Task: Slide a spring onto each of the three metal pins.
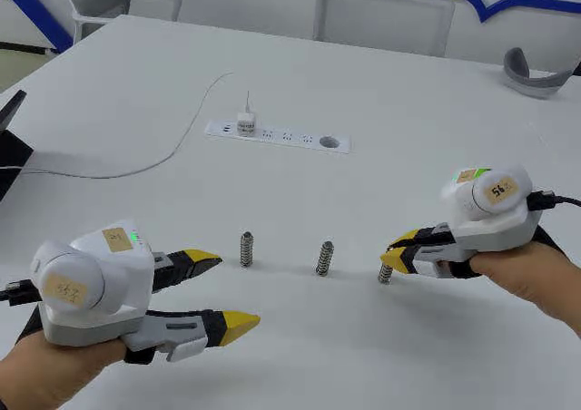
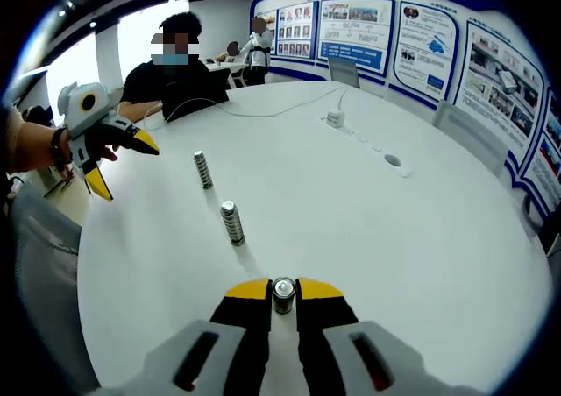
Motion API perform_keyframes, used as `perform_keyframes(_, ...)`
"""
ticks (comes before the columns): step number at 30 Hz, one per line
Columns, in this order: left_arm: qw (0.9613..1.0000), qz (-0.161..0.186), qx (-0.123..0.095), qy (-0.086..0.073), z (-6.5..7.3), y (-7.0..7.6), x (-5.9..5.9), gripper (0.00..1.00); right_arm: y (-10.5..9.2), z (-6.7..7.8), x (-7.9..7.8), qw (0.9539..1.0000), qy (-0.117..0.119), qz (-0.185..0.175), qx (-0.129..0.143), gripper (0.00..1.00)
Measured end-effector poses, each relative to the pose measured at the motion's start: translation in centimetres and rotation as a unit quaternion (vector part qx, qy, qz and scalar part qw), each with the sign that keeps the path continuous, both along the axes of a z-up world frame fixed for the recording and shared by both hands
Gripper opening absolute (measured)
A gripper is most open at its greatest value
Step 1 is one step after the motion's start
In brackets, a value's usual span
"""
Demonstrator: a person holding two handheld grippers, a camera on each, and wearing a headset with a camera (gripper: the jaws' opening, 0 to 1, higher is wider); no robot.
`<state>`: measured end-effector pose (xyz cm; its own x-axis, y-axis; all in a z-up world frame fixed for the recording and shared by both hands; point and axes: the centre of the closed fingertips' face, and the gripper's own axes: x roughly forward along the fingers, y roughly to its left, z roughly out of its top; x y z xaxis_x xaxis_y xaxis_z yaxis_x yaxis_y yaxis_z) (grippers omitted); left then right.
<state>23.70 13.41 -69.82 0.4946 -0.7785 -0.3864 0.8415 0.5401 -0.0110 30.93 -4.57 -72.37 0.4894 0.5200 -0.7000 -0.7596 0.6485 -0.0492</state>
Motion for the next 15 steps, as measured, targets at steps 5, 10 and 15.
perform_keyframes(5, 1.0, 0.0, 0.0, 0.0, 0.1, -0.03, 0.0, 0.55, -0.08, -0.17, -0.13, 1.0, 0.001, -0.001, -0.002, 0.12)
perform_keyframes(10, 1.0, 0.0, 0.0, -0.001, 0.09, 0.0, 0.01, 0.55, -0.06, -0.37, -0.2, 1.0, 0.002, -0.003, -0.002, 0.12)
perform_keyframes(15, 1.0, 0.001, 0.0, 0.0, 0.03, 0.06, 0.04, 0.55, 0.01, -0.36, -0.19, 1.0, 0.001, -0.002, 0.0, 0.13)
